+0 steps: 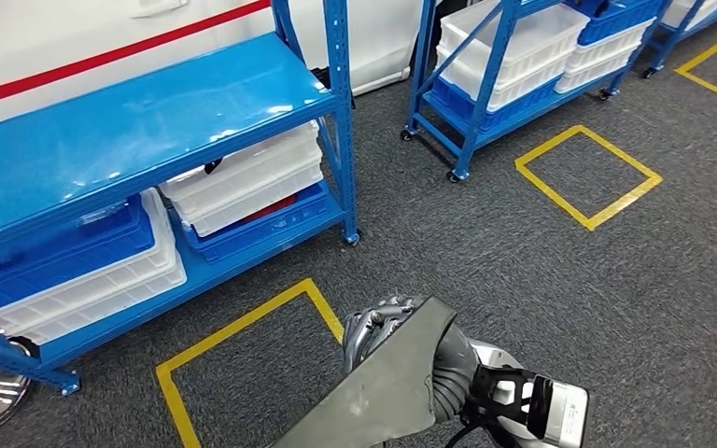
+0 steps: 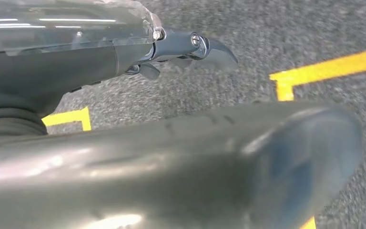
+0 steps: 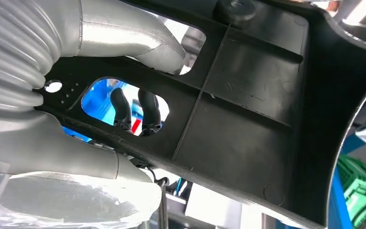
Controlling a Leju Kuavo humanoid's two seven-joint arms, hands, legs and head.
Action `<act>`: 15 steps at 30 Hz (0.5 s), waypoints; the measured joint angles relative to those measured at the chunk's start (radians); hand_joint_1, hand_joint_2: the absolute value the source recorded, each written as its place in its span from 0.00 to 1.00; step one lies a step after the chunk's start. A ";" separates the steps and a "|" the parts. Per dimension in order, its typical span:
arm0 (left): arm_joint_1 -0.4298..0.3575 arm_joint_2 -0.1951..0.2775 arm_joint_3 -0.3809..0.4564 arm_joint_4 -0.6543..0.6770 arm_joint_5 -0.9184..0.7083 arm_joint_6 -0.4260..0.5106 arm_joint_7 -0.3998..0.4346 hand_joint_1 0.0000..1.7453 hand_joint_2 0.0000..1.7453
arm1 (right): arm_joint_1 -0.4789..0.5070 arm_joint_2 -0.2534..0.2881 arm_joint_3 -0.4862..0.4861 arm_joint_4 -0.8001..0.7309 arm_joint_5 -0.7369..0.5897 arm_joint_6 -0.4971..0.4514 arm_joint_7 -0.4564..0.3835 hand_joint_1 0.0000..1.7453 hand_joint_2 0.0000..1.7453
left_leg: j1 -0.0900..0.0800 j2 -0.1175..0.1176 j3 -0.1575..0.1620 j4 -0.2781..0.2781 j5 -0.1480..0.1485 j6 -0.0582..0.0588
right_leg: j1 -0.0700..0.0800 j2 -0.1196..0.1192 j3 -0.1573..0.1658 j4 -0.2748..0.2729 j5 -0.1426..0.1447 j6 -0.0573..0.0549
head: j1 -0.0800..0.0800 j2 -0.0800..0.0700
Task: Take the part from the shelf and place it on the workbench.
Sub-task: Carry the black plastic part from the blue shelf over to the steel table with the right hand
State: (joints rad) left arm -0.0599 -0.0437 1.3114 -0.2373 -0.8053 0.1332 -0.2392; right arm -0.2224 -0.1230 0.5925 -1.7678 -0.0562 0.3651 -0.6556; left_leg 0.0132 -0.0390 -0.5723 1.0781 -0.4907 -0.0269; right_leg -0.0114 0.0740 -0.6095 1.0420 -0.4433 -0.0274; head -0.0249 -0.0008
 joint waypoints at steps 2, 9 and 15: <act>0.000 0.000 0.001 0.000 0.000 0.001 -0.002 0.00 0.00 | 0.003 0.009 0.002 0.011 0.005 0.000 -0.008 0.73 1.00 | 0.000 -0.026 0.026 -0.058 0.010 0.007 | -0.002 0.019 -0.007 0.000 0.006 0.012 | 0.000 0.000; 0.002 -0.001 0.002 0.000 0.000 -0.002 -0.008 0.00 0.00 | 0.011 0.018 0.004 0.037 0.019 0.003 -0.020 0.73 1.00 | -0.007 0.045 0.029 -0.087 0.031 0.046 | 0.003 -0.059 -0.099 0.183 -0.097 0.040 | 0.005 0.000; 0.003 -0.001 0.002 0.000 -0.011 -0.034 -0.058 0.00 0.00 | 0.020 0.041 0.004 0.051 0.054 -0.007 -0.036 0.73 1.00 | -0.018 0.112 0.028 -0.078 0.023 0.043 | 0.009 -0.119 -0.014 0.067 -0.034 0.026 | 0.005 0.000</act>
State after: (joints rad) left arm -0.0569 -0.0446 1.3132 -0.2373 -0.8166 0.0993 -0.2976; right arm -0.2021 -0.0817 0.5961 -1.7167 -0.0022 0.3578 -0.6919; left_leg -0.0050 0.0732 -0.5447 1.0004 -0.4674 0.0157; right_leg -0.0027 -0.0449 -0.6237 1.1091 -0.4775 -0.0010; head -0.0203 -0.0009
